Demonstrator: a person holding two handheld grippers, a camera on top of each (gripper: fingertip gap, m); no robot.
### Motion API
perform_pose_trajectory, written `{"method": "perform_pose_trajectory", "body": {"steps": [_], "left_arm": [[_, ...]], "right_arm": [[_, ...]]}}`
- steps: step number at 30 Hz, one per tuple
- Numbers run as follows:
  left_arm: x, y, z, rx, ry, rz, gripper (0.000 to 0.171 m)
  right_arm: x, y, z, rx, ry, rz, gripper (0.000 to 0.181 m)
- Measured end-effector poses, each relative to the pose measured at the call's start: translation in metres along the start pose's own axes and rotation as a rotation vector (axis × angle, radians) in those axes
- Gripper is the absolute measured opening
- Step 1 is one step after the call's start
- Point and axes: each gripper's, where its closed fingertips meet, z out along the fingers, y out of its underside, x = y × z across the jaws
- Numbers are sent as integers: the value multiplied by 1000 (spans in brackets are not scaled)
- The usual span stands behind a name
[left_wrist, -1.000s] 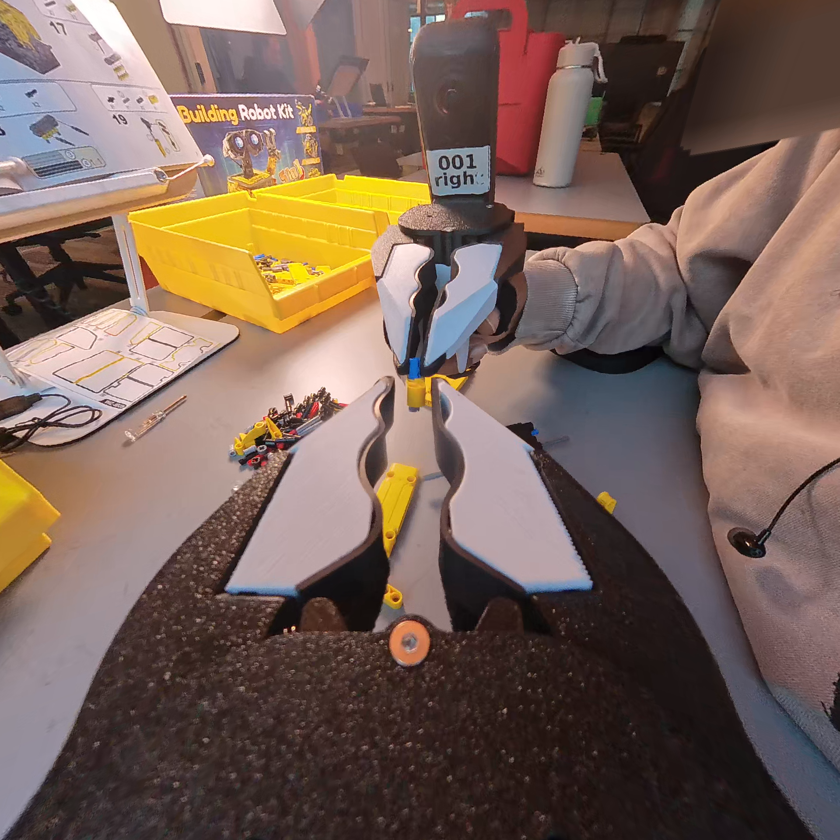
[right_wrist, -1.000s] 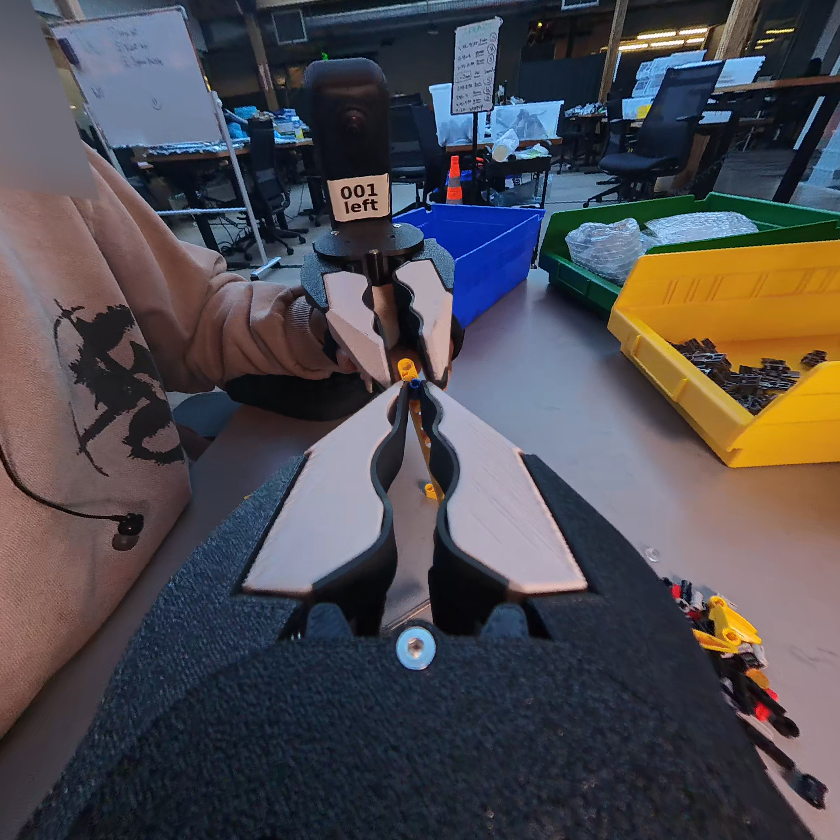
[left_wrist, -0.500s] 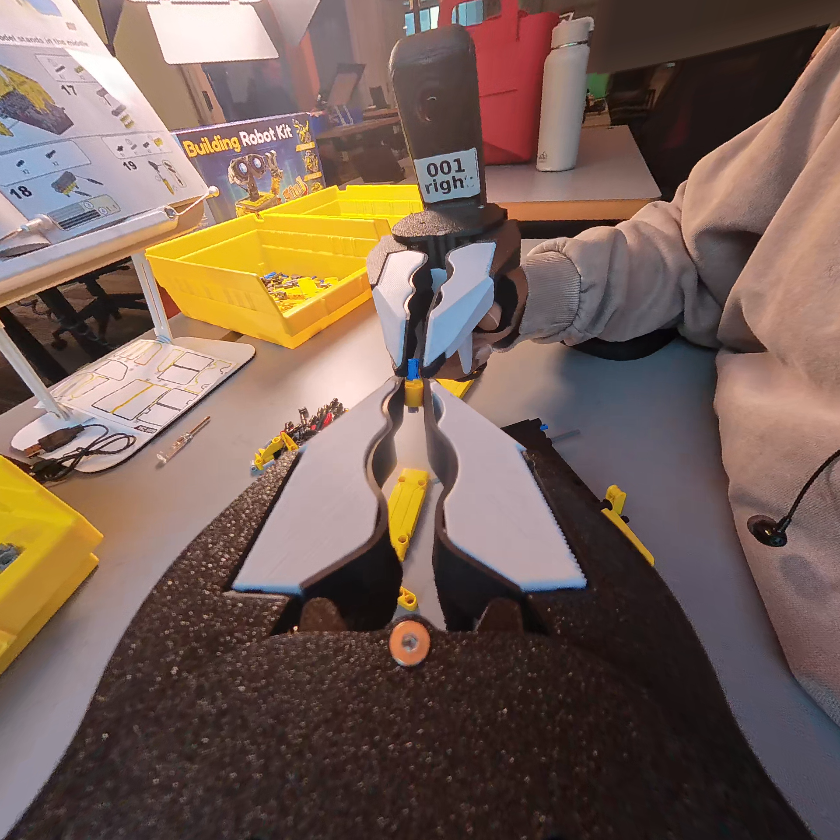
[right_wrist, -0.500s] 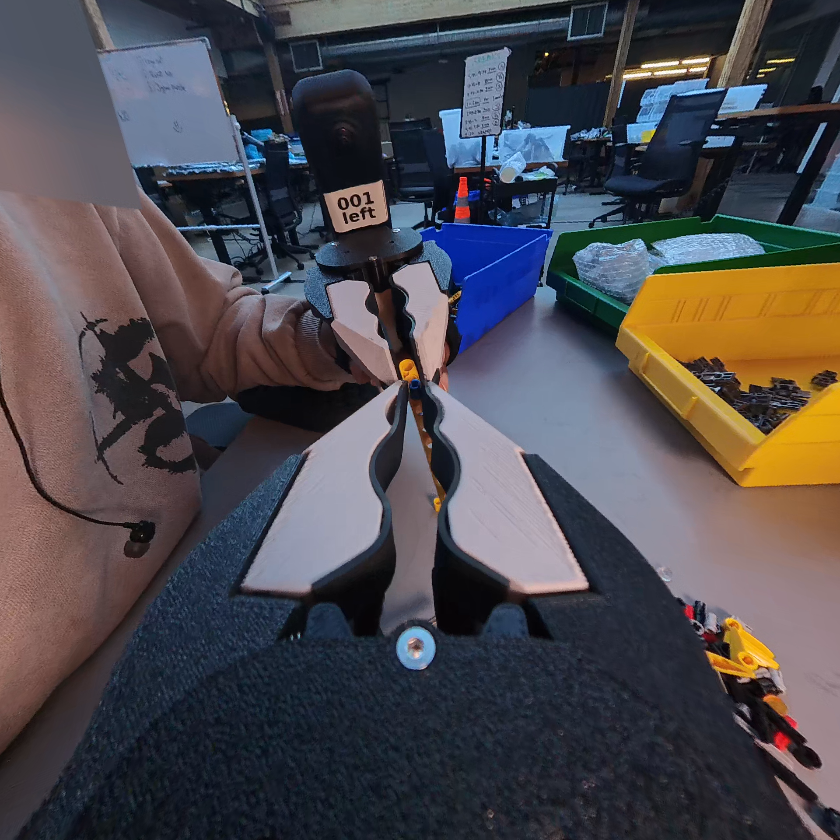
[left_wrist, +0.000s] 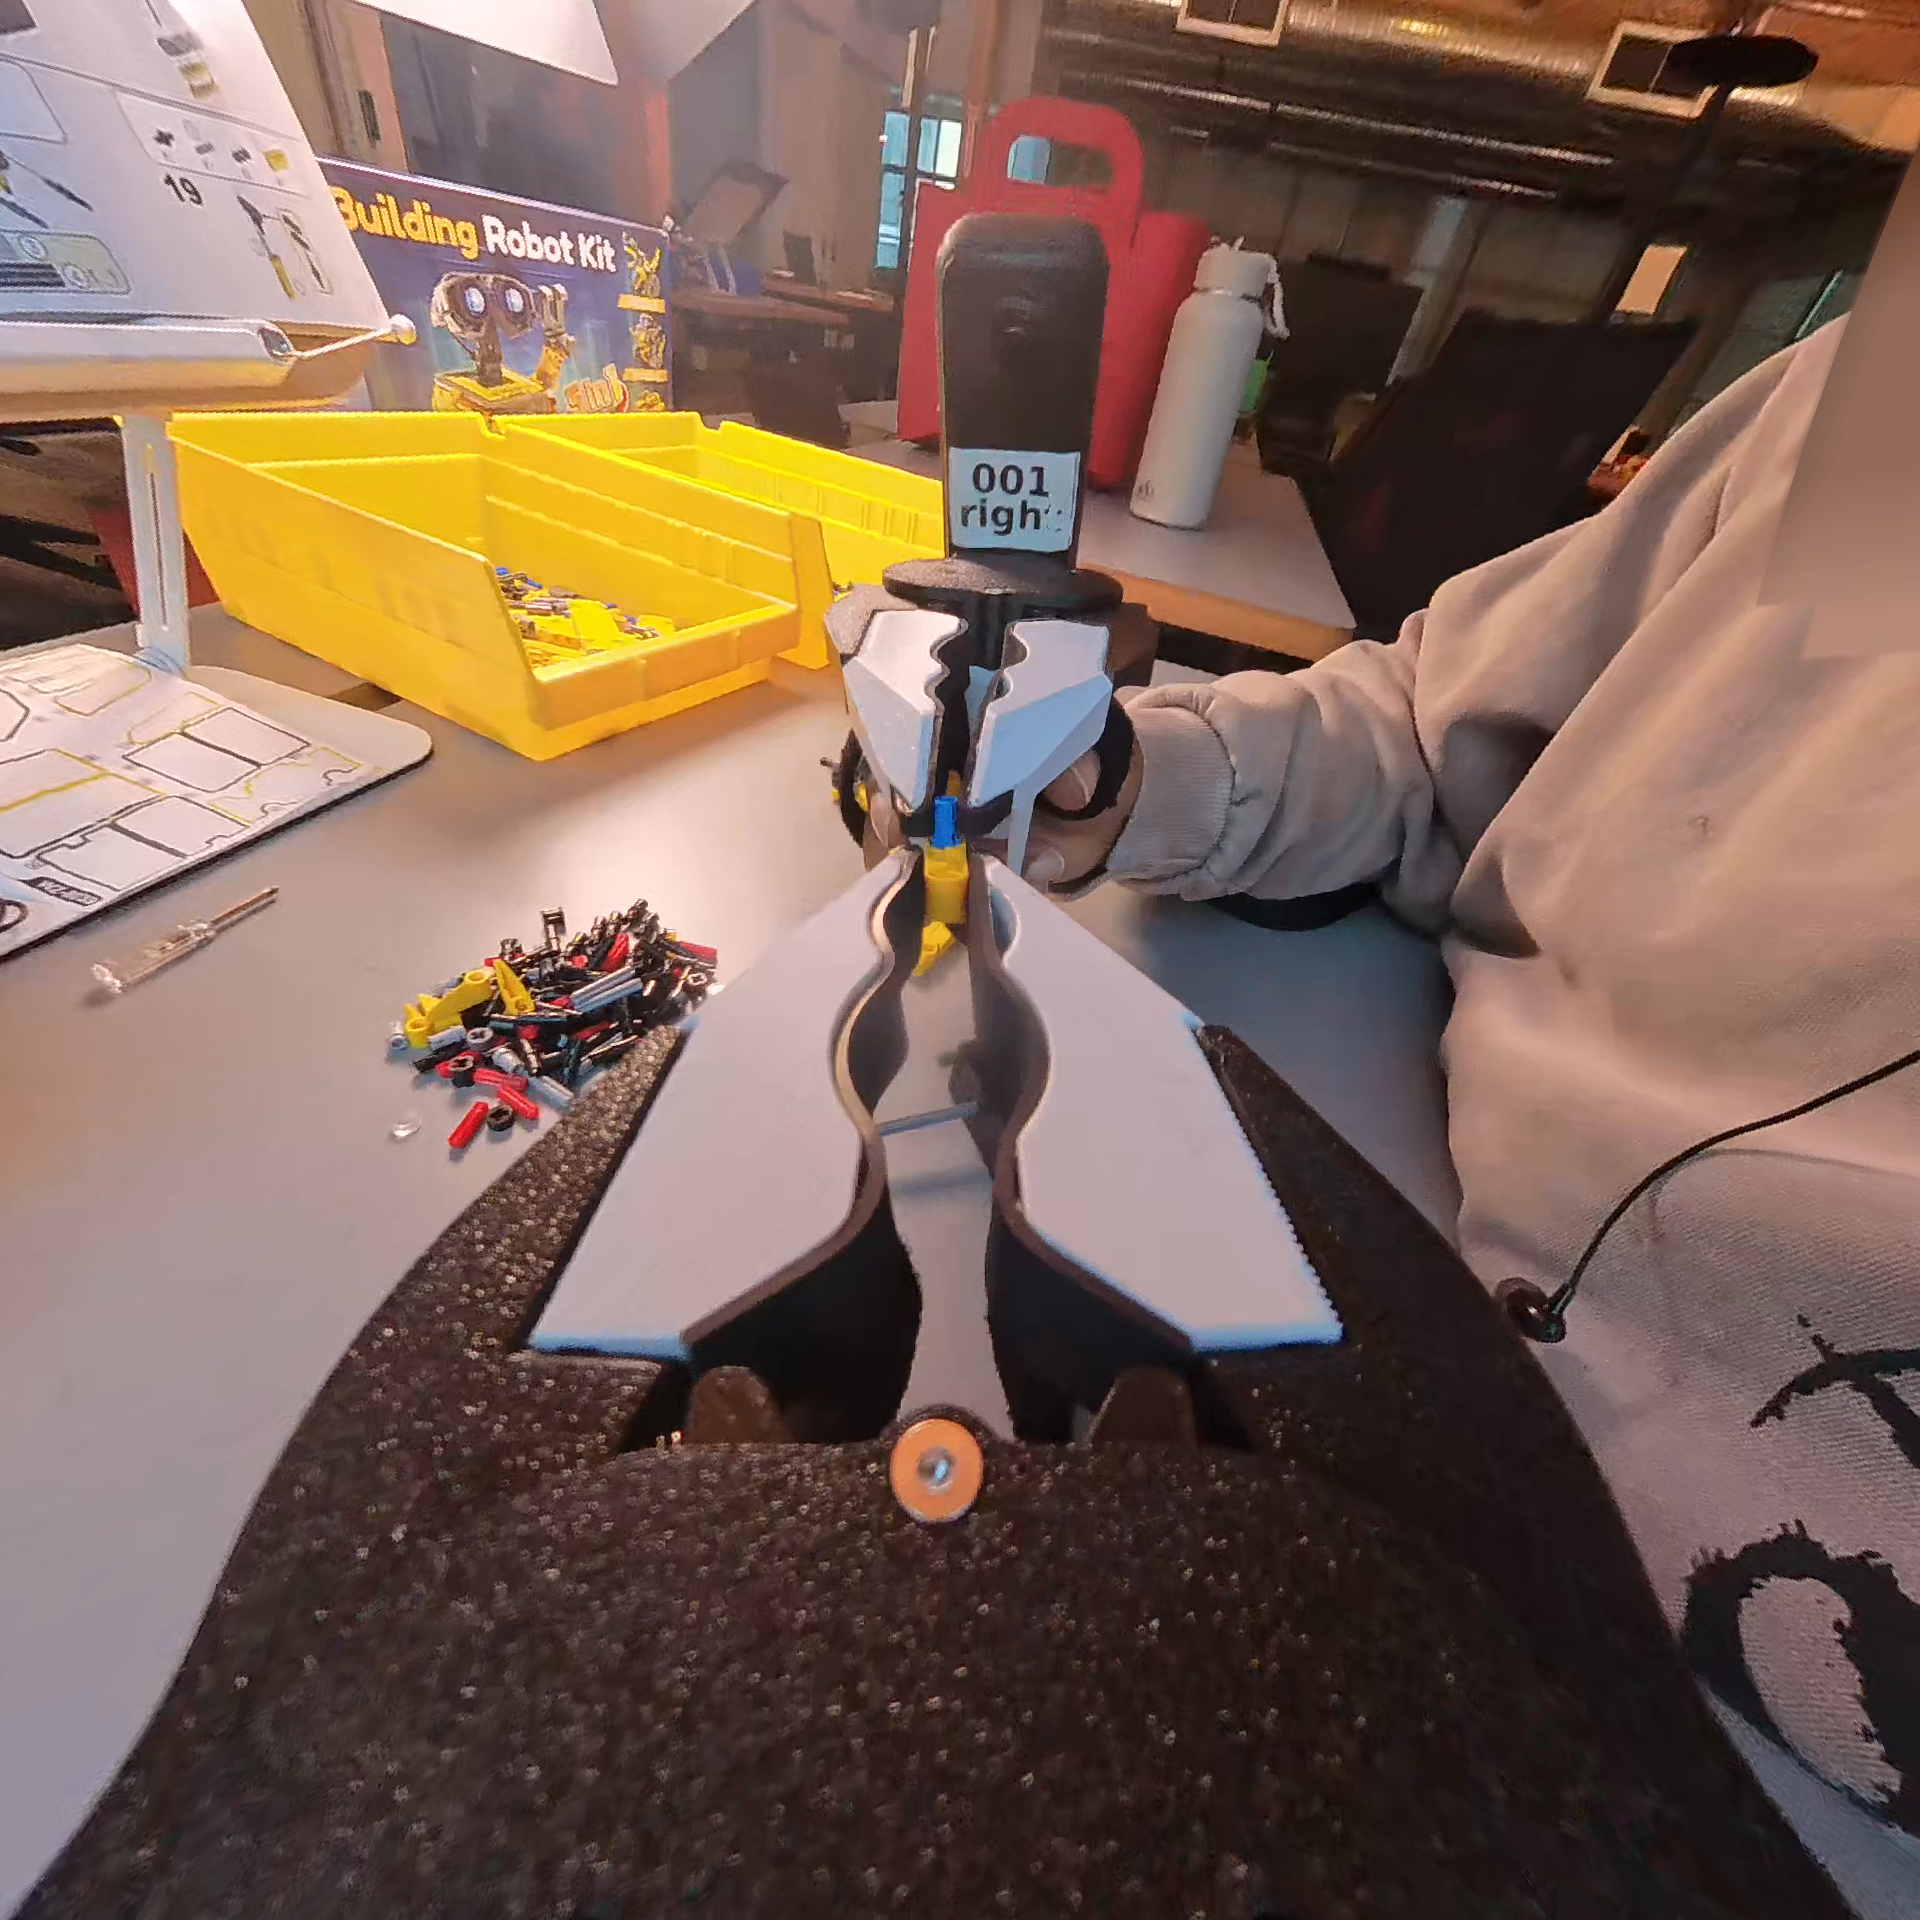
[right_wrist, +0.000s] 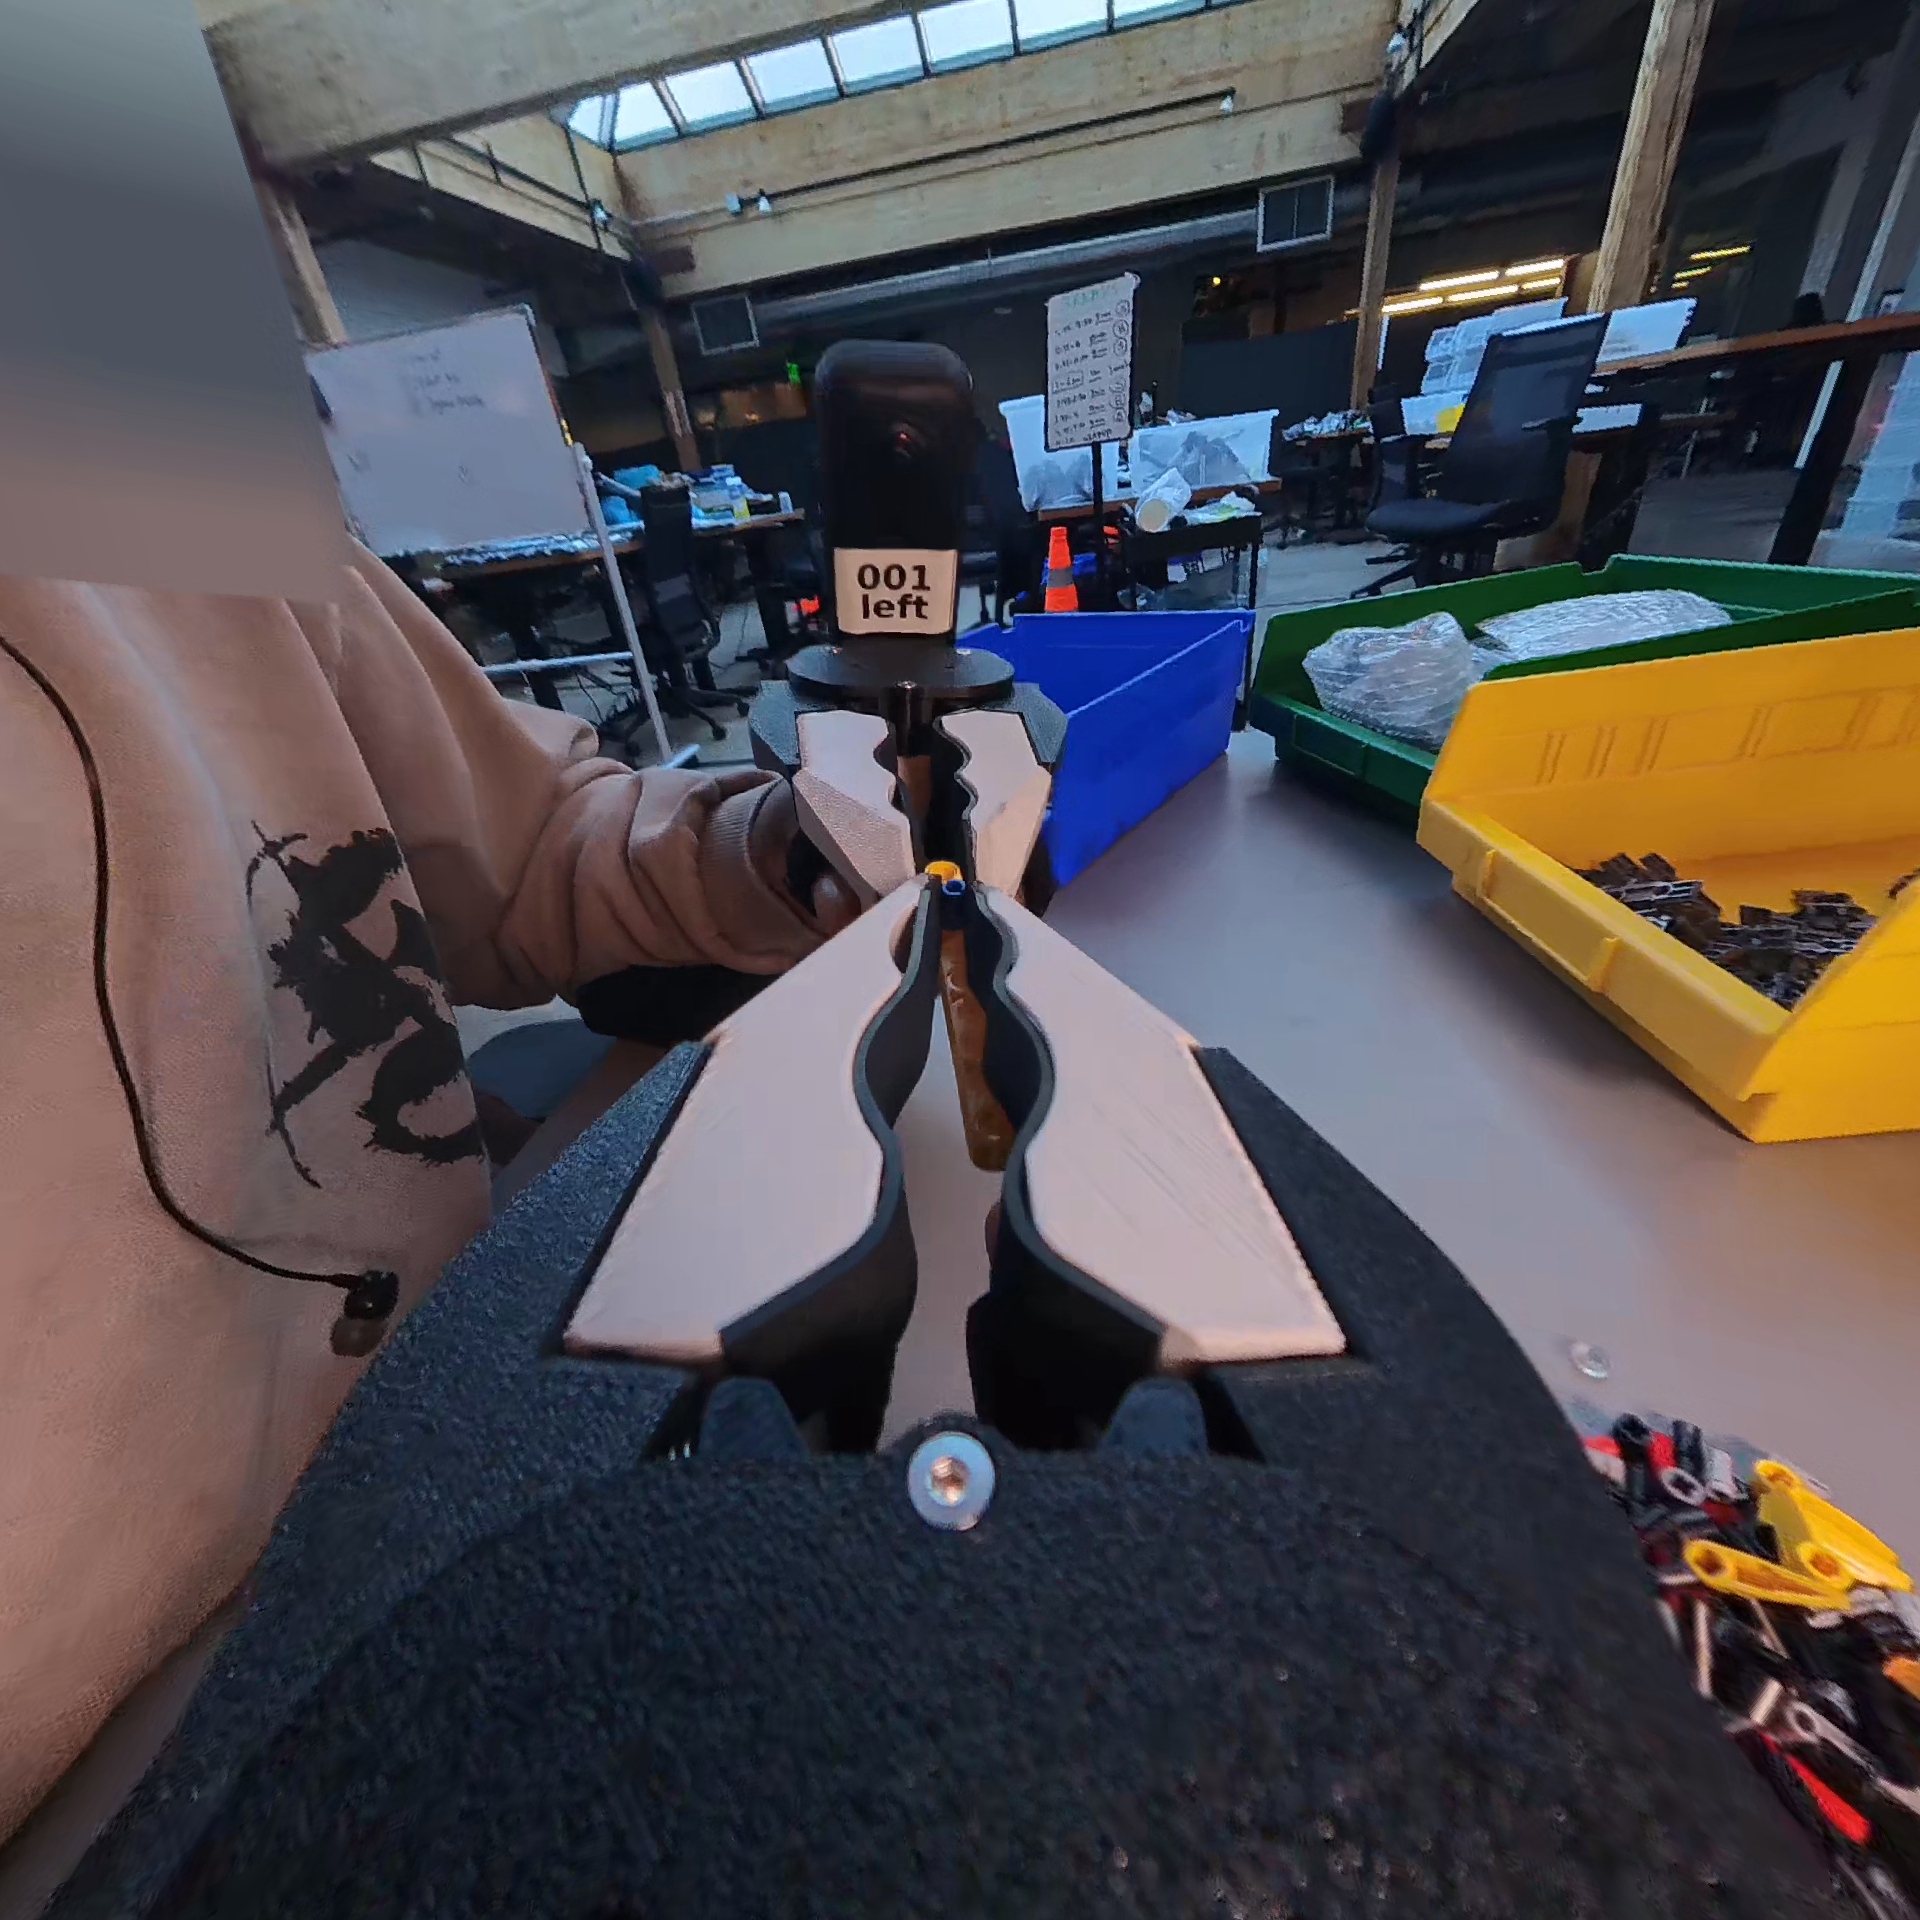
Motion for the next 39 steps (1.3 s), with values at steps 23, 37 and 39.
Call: {"method": "perform_pose_trajectory", "body": {"steps": [23,37,39], "left_arm": [[-1,103,38,-707,162,64,7],[-30,-5,27,-28,238,-357,6],[-27,-4,27,4,262,-390,6]], "right_arm": [[15,-35,-10,-32,82,-235,0],[51,-6,-47,-89,176,-17,34],[46,-5,-41,-71,149,20,32]]}}
